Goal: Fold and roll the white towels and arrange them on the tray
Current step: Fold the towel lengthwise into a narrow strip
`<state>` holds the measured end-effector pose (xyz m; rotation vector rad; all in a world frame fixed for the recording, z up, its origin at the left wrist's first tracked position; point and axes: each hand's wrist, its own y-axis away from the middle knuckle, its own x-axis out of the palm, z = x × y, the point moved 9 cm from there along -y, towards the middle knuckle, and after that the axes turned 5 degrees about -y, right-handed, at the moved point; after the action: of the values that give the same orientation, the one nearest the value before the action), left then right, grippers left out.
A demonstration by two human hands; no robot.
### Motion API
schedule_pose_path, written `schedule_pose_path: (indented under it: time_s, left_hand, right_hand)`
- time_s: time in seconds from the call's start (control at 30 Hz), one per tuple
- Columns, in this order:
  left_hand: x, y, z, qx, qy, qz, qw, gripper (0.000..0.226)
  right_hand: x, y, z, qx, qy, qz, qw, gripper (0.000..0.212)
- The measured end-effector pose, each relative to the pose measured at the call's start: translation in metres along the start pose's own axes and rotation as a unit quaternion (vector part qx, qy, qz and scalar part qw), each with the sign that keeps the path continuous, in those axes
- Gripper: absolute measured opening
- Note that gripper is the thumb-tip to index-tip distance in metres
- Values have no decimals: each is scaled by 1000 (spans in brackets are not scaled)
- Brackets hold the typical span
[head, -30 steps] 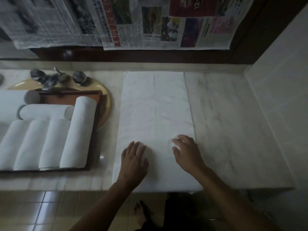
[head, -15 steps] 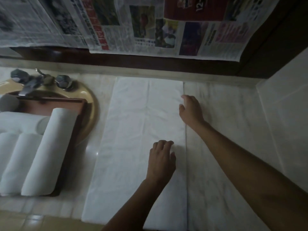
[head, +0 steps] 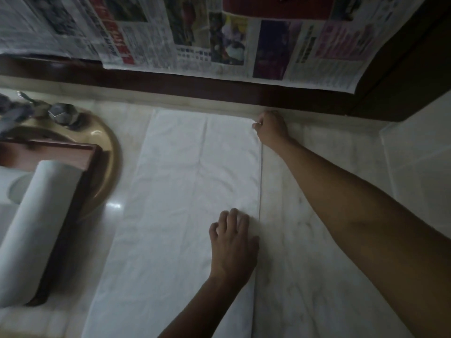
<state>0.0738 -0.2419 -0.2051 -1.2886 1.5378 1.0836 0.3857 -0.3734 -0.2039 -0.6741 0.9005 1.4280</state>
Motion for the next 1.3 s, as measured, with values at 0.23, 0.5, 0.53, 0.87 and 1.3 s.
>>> schedule_pose_path:
  time_s: [0.23, 0.5, 0.53, 0.87, 1.3]
  left_hand:
    - [2, -2, -5, -55, 9, -8, 998, 52]
    - [6, 3, -29, -26, 29, 14, 999, 17]
    - [3, 1, -33, -21, 44, 14, 999, 14]
    - [-65, 5, 8, -91, 329, 40, 939, 13]
    - [-80, 40, 146, -309, 573, 89, 753, 21]
  right_hand:
    - [-20, 9, -7, 62, -168, 41, 983, 24]
    - [-15, 29, -49, 243, -525, 58, 813, 25]
    - [-16, 29, -53, 235, -532, 66, 811, 25]
    - [-54, 34, -21, -13, -317, 25, 948, 25]
    - [18, 20, 172, -162, -142, 29, 976, 26]
